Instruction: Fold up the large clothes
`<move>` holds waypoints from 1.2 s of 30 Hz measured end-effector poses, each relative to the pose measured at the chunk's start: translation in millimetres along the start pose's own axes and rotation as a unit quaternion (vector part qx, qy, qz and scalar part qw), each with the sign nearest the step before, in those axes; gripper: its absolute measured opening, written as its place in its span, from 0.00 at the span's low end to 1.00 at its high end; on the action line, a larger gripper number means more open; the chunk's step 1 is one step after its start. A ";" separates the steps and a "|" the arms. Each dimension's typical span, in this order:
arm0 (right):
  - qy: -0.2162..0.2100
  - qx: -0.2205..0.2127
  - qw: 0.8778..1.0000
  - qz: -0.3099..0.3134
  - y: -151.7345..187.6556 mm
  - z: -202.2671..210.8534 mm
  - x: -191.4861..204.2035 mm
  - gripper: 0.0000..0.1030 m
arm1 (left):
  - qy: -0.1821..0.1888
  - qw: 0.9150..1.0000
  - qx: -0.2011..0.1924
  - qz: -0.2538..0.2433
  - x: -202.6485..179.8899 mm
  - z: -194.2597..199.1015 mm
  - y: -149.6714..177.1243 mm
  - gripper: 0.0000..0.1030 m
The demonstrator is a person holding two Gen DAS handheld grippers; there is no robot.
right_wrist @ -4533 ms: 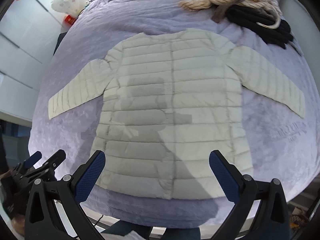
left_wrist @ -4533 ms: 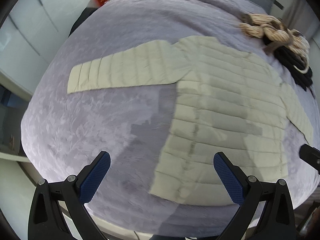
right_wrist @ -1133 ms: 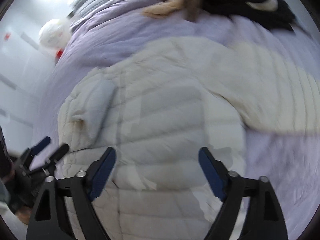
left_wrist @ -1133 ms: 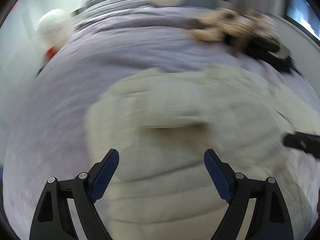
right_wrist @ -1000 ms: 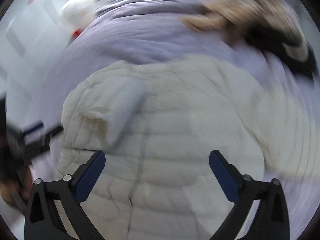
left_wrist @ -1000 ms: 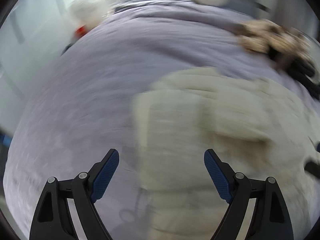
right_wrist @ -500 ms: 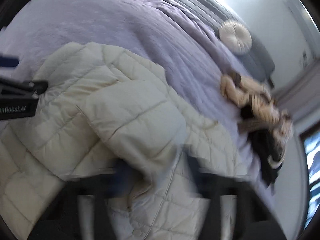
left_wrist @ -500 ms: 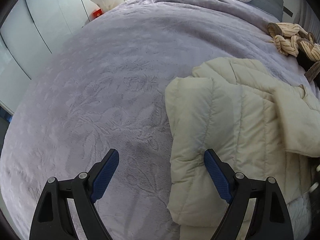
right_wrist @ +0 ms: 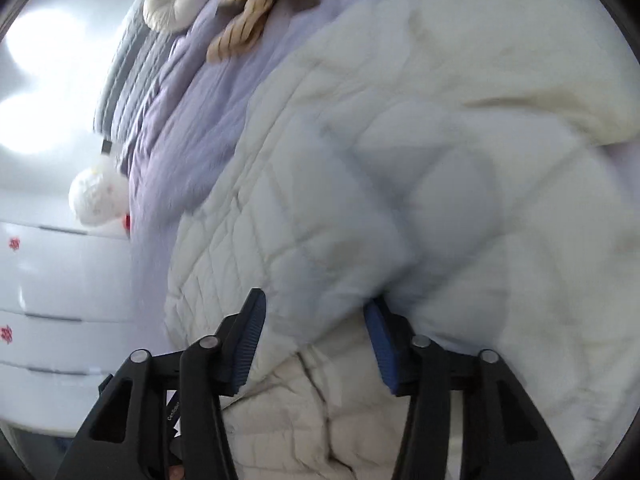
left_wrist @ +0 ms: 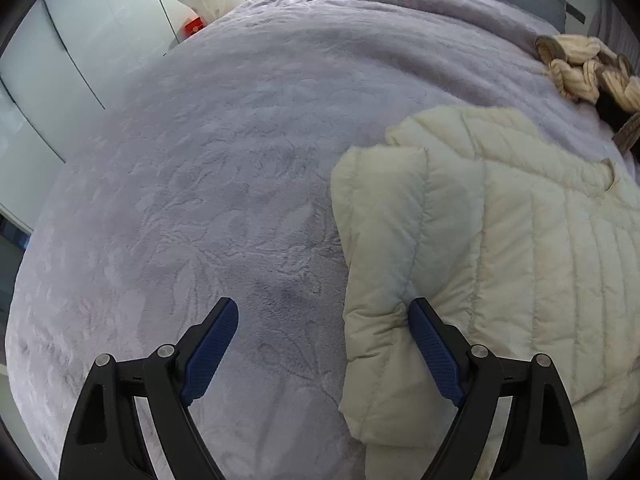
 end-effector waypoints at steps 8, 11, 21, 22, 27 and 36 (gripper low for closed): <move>0.070 -0.032 0.974 0.212 -30.4 19.4 50.2 0.35 | 0.015 1.000 -0.011 -0.023 -26.3 21.3 1.0 0.85; 0.078 0.021 0.971 0.224 -23.6 -10.6 42.9 0.33 | 0.012 1.000 0.010 -0.016 -36.4 10.3 15.5 0.85; 0.036 0.041 0.985 0.163 -24.6 0.0 0.2 0.32 | -0.003 0.999 0.014 -0.039 -42.5 15.1 21.9 0.85; 0.016 0.042 0.988 0.146 -24.5 9.7 -2.2 0.37 | -0.002 0.999 0.013 -0.043 -45.0 19.7 23.0 0.85; -0.023 0.038 0.996 0.079 -15.2 44.4 -33.4 0.68 | 0.015 0.998 0.021 -0.063 -66.6 46.4 31.2 0.85; -0.018 0.013 1.000 -0.017 -3.3 112.0 -116.8 0.81 | 0.082 0.990 0.056 -0.098 -144.3 88.8 82.7 0.85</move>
Point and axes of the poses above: each gripper's, at about its wrist camera, not at the fingertips, and z roughly against the way its jaws point, x to its left, y to its underside, the point moved 8 cm from there along -z, roughly the way its jaws point, and after that the axes turned 9 degrees about z, right-handed, at the moved point
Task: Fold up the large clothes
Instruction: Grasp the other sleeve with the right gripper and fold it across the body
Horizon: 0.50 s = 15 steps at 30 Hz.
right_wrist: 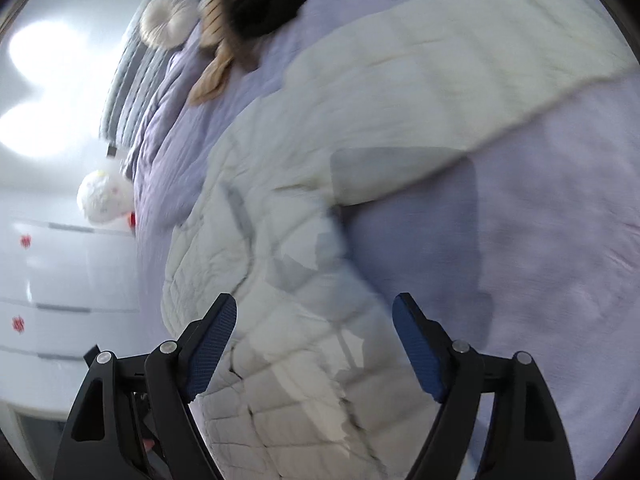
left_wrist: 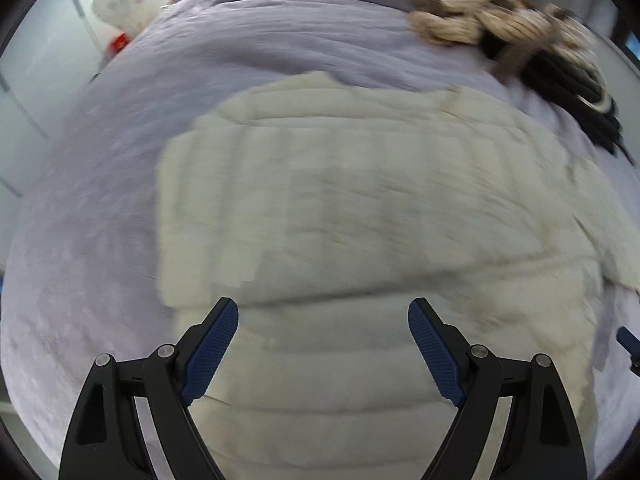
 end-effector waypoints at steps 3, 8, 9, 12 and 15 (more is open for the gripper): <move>-0.008 -0.016 0.999 -0.035 1.3 20.4 -27.4 0.82 | 0.019 0.999 0.005 -0.028 -37.0 4.1 14.7 0.85; -0.001 -0.028 0.998 -0.057 0.0 40.2 -65.5 1.00 | 0.051 0.995 0.023 -0.077 -98.2 6.0 37.5 0.85; -0.008 -0.035 0.997 -0.061 -2.0 44.3 -71.7 1.00 | 0.057 0.994 0.026 -0.088 -109.9 6.7 42.3 0.85; -0.018 -0.048 0.996 -0.068 -9.0 50.6 -84.1 1.00 | 0.065 0.991 0.026 -0.117 -136.8 9.3 51.4 0.85; -0.021 -0.062 0.995 -0.076 -17.1 55.9 -95.3 1.00 | 0.071 0.988 0.026 -0.133 -159.0 11.5 56.4 0.85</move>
Point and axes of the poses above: each gripper's, at about its wrist camera, not at the fingertips, and z roughly against the way its jaws point, x to its left, y to its underside, the point moved 8 cm from there along -z, roughly the way its jaws point, and after that the axes turned 9 degrees about z, right-handed, at the moved point
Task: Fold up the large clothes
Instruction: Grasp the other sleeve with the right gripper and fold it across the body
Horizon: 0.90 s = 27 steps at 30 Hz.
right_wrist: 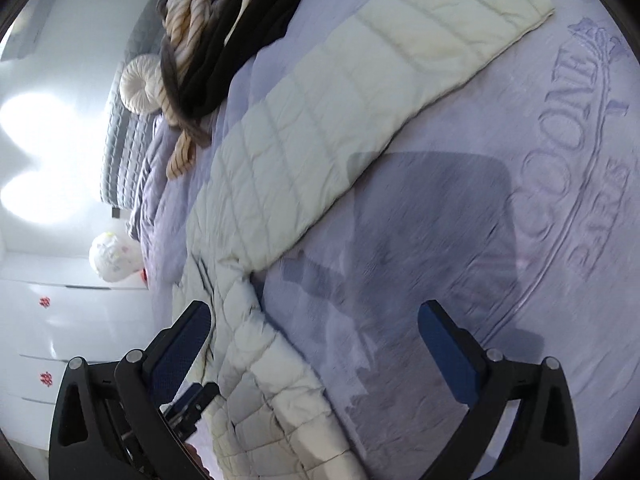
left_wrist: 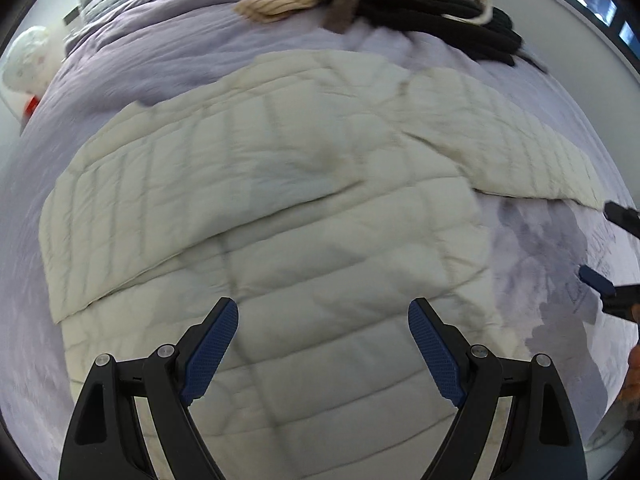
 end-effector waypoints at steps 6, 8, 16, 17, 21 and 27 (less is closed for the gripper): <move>0.016 -0.030 0.999 -0.042 -30.1 16.0 -40.0 1.00 | 0.006 1.000 0.002 -0.006 -26.1 -3.5 -3.7 0.85; 0.003 -0.035 0.997 -0.065 -40.2 17.0 -52.0 1.00 | 0.005 1.000 0.002 -0.007 -30.4 -7.3 -6.1 0.85; -0.045 -0.085 0.988 -0.117 -98.9 9.8 -68.1 1.00 | 0.000 1.000 0.010 -0.001 -37.0 -15.1 -3.3 0.85; -0.049 -0.089 0.987 -0.121 -103.9 7.9 -67.4 1.00 | 0.000 1.000 0.010 0.000 -37.0 -14.6 -3.6 0.85; -0.084 -0.122 0.975 -0.167 -125.5 5.8 -77.3 1.00 | -0.003 1.000 0.008 0.003 -36.1 -11.9 -5.1 0.85; -0.144 -0.154 0.949 -0.233 -136.6 11.4 -89.1 1.00 | -0.003 1.000 0.004 0.015 -27.8 -10.2 -7.0 0.85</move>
Point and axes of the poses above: each gripper's, at about its wrist camera, not at the fingertips, and z roughly against the way its jaws point, x to its left, y to its underside, the point moved 8 cm from there along -z, roughly the way its jaws point, and after that the axes turned 9 degrees about z, right-handed, at the moved point
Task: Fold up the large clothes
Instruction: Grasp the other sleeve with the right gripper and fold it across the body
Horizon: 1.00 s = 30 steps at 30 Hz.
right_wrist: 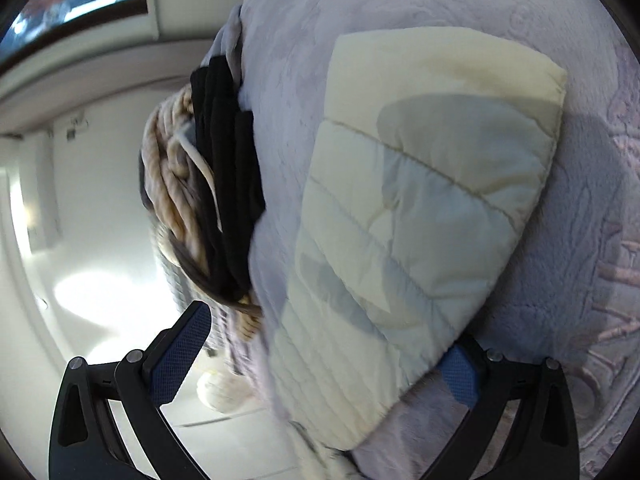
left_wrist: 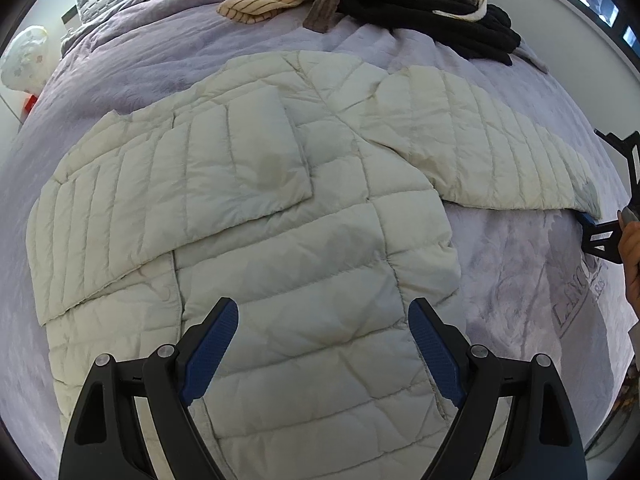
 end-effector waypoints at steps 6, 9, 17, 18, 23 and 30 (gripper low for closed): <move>-0.010 0.010 0.999 -0.042 0.9 -6.1 -0.5 0.50 | 0.004 1.000 0.003 0.009 8.1 -2.6 0.6 0.85; -0.031 0.009 0.998 -0.045 5.5 -7.1 4.9 0.27 | 0.005 1.000 0.002 0.016 14.5 -0.7 -0.6 0.85; -0.097 0.052 0.993 0.032 38.1 -20.9 75.4 0.20 | -0.001 0.999 -0.024 0.041 52.6 12.5 -12.4 0.85; -0.103 0.064 0.992 0.045 47.6 -26.4 87.6 0.20 | -0.003 0.999 -0.026 0.045 60.1 13.6 -13.9 0.85; -0.124 0.119 0.978 0.117 104.4 -58.8 145.8 0.20 | -0.016 0.996 -0.043 0.079 103.4 23.2 -22.5 0.85; -0.114 0.207 0.938 0.253 215.8 -113.9 212.4 0.20 | -0.040 0.989 -0.066 0.125 173.6 37.9 -27.3 0.85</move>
Point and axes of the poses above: each gripper's, at about its wrist camera, not at the fingertips, and z roughly against the way its jaws point, x to its left, y to its underside, the point moved 8 cm from there along -z, roughly the way its jaws point, and after that the axes turned 9 degrees about z, right-handed, at the moved point
